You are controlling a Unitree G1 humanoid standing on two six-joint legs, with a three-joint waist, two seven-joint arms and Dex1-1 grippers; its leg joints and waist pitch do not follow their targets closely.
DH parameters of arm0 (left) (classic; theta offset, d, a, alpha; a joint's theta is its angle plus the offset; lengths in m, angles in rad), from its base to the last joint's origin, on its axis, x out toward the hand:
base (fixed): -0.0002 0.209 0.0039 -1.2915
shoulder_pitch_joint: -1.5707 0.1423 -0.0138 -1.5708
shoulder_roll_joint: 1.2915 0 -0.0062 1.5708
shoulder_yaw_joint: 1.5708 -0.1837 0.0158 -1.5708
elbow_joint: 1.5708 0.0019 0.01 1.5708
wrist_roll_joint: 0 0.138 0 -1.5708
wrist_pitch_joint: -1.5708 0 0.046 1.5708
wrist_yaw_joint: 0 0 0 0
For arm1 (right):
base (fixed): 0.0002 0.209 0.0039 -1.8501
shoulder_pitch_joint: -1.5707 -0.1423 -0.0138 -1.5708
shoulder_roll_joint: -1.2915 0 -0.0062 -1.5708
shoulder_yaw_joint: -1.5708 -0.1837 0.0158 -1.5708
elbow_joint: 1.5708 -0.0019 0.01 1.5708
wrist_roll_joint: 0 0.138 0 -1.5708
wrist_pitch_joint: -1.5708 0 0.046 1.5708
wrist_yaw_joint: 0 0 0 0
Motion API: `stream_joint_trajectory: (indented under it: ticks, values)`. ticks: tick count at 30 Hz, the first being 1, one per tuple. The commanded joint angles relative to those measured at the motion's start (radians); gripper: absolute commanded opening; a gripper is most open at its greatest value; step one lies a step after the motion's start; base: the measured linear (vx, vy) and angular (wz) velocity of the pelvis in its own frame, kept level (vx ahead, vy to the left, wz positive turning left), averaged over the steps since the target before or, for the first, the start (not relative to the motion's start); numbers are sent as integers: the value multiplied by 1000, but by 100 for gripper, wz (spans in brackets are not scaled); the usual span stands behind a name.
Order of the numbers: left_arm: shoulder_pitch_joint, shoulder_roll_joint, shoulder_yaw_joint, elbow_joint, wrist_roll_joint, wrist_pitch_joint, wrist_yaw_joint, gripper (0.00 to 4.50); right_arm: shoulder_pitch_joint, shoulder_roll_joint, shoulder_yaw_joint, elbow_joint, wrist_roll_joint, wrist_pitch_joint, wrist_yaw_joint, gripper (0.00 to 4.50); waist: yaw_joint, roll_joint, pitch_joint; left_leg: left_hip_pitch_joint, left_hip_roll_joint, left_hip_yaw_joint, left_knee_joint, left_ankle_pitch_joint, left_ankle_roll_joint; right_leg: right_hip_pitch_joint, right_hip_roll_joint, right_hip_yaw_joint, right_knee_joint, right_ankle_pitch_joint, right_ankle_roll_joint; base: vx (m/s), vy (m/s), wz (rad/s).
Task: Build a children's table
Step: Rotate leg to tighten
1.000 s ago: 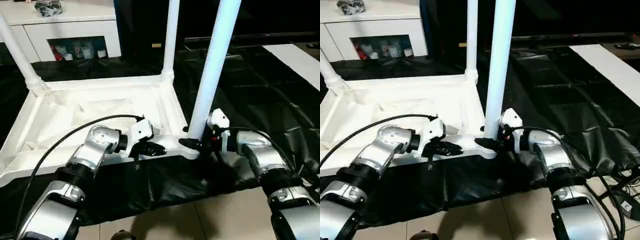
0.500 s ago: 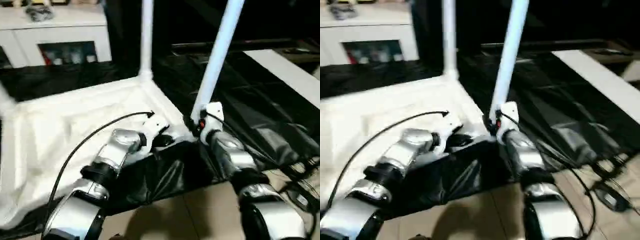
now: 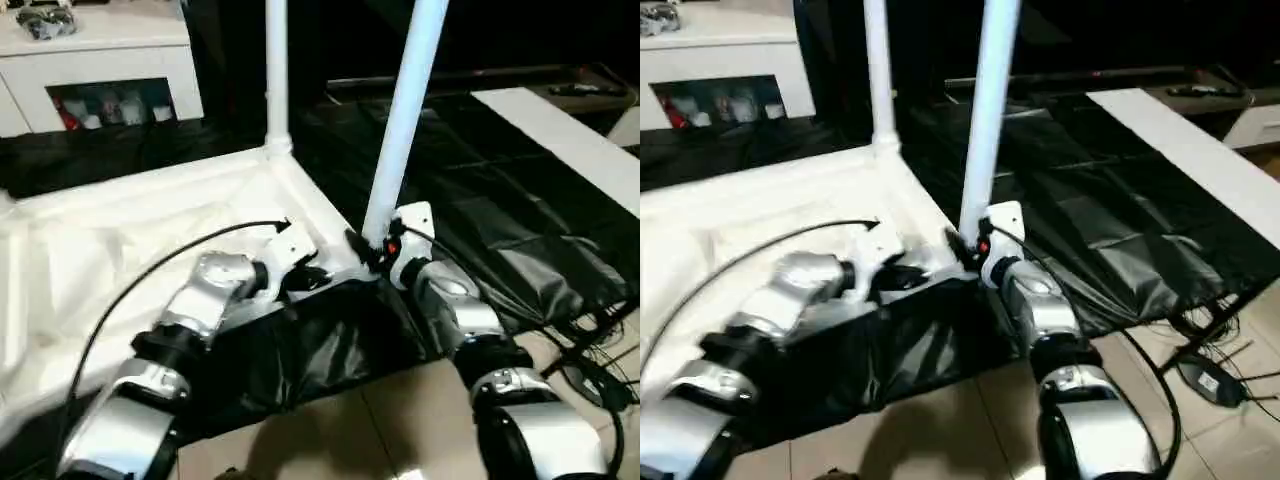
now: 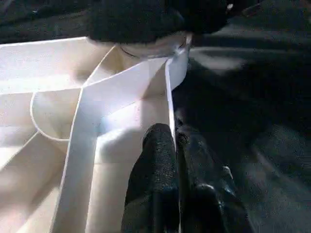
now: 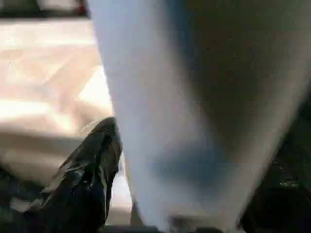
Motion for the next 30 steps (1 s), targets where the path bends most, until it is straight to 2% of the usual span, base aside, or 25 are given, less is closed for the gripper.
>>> stream_joint_trajectory:
  ticks: [1,2,3,4,5,6,7,8,10,12,13,15,17,19,21,22,24,26,30]
  values:
    - [2,-14,-44,-24,-9,-25,-67,0,17,7,50,1,-19,13,98,317,4,13,-54,20,6,9,-70,-409,-24,20,-32,23,-75,-228,-200,0,0,0]
    - [5,-1,-45,-31,-19,-27,-99,0,19,-15,64,-9,-19,13,164,317,6,17,-54,20,7,9,-69,-396,-23,22,-32,23,-72,-207,-206,55,-14,4]
    - [7,8,-46,-37,-26,-29,-122,0,20,-30,72,-14,-20,11,212,317,9,15,-57,15,6,11,-66,-360,-16,31,-28,19,-64,-158,-218,57,-7,-1]
    - [7,8,-46,-37,-26,-29,-122,0,20,-30,72,-14,-20,11,212,317,9,15,-57,15,6,11,-66,-360,-16,31,-28,19,-64,-158,-218,57,-7,-1]
    - [8,19,-48,-39,-32,-40,-149,0,24,-50,85,-29,-17,17,281,317,12,17,-62,10,6,13,-60,-290,-2,37,-25,17,-51,-53,-240,50,3,-3]
    - [8,31,-50,-43,-39,-43,-182,0,28,-73,104,-44,-19,22,352,317,14,19,-64,11,7,13,-57,-266,3,38,-25,16,-47,-15,-247,0,0,0]
    - [8,39,-52,-44,-44,-47,-204,0,31,-89,117,-53,-19,25,401,317,19,16,-70,10,3,17,-44,-184,34,40,-20,13,-35,124,-274,0,0,0]
    - [8,39,-52,-44,-44,-47,-204,0,31,-89,117,-53,-19,25,401,317,20,16,-69,7,3,17,-43,-169,42,41,-20,12,-32,147,-280,0,0,0]
    - [8,55,-53,-49,-61,-50,-264,0,37,-127,155,-70,-25,28,507,317,23,14,-68,12,3,20,-43,-190,54,40,-23,11,-35,120,-291,0,0,0]
    - [8,61,-55,-51,-68,-51,-290,0,44,-141,174,-87,-25,30,560,317,25,14,-63,13,6,20,-48,-234,50,39,-25,12,-42,46,-287,0,0,0]
    - [7,66,-57,-52,-73,-51,-309,0,51,-154,190,-106,-23,38,609,301,26,16,-61,15,8,20,-51,-258,41,37,-27,13,-45,1,-282,0,0,0]
    - [4,71,-60,-52,-78,-50,-333,0,62,-167,214,-133,-20,46,673,284,28,14,-58,16,9,19,-55,-292,31,35,-28,15,-49,-55,-275,0,0,0]
    - [3,72,-60,-51,-79,-50,-336,0,63,-169,217,-137,-20,46,682,281,30,15,-58,17,10,18,-56,-307,22,34,-30,16,-51,-83,-271,0,0,0]
    - [-10,77,-64,-33,-75,-58,-354,0,68,-186,255,-160,-35,46,754,272,32,18,-56,21,10,18,-58,-339,10,31,-30,17,-55,-125,-265,0,0,0]
    - [-13,77,-64,-27,-74,-61,-358,0,69,-190,263,-165,-39,46,769,249,34,16,-56,20,10,18,-58,-345,5,30,-31,19,-57,-143,-261,0,0,0]
    - [-16,77,-64,-24,-75,-61,-360,0,68,-190,265,-165,-41,45,774,244,35,19,-55,19,10,17,-59,-348,2,30,-32,19,-57,-157,-257,0,0,0]
    - [-20,77,-63,-19,-74,-62,-361,0,67,-190,267,-165,-42,45,778,234,36,15,-55,18,9,17,-59,-346,-1,30,-32,19,-57,-164,-252,0,0,0]
    - [-27,75,-59,-11,-74,-61,-365,0,67,-187,270,-171,-37,55,785,234,37,19,-57,18,9,16,-58,-339,-1,30,-32,20,-56,-160,-252,0,0,0]
    - [-28,73,-53,-7,-73,-53,-359,0,79,-179,262,-189,-21,82,780,227,42,19,-58,17,8,17,-55,-314,7,31,-31,19,-53,-134,-255,0,0,0]
